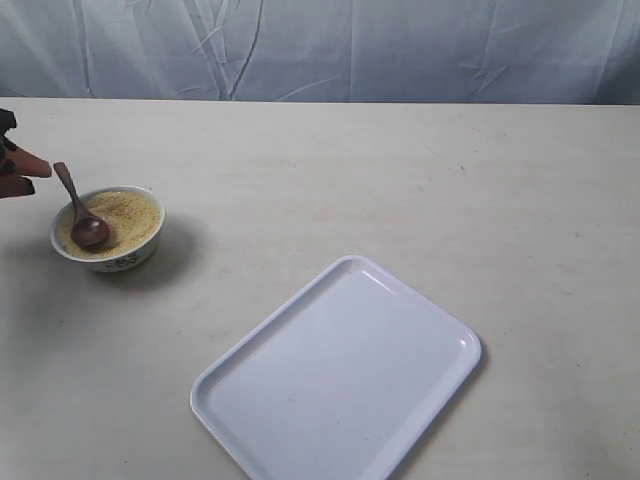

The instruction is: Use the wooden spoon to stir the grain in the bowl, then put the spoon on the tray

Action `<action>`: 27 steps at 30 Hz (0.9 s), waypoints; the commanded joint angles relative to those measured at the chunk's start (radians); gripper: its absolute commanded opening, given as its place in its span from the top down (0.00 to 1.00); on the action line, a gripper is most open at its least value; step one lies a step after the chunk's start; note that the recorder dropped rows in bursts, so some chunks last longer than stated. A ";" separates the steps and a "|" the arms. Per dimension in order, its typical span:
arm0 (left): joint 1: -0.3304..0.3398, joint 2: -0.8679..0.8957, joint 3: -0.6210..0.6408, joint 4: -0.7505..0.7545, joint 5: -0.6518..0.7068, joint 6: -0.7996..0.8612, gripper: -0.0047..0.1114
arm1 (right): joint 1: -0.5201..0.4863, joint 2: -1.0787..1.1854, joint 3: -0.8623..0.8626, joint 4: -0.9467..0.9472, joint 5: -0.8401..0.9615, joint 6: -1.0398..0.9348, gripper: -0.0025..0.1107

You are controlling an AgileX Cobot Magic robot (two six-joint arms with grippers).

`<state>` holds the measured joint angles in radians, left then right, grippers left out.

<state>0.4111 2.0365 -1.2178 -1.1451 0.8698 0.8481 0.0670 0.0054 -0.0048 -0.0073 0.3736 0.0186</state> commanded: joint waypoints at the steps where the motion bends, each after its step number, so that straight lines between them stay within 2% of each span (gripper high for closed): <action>1: 0.014 0.099 0.040 -0.334 0.097 0.192 0.63 | 0.004 -0.005 0.005 0.001 -0.014 0.000 0.98; 12: 0.014 0.162 0.040 -0.494 0.150 0.319 0.64 | 0.004 -0.005 0.005 0.001 -0.014 0.000 0.98; 22: 0.014 0.162 0.040 -0.529 0.187 0.338 0.91 | 0.004 -0.005 0.005 0.001 -0.014 0.000 0.98; 27: 0.014 0.162 0.040 -0.509 0.180 0.338 0.92 | 0.004 -0.005 0.005 0.001 -0.014 0.000 0.98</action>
<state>0.4218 2.1998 -1.1816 -1.6571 1.0447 1.1792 0.0670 0.0054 -0.0048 -0.0073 0.3736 0.0186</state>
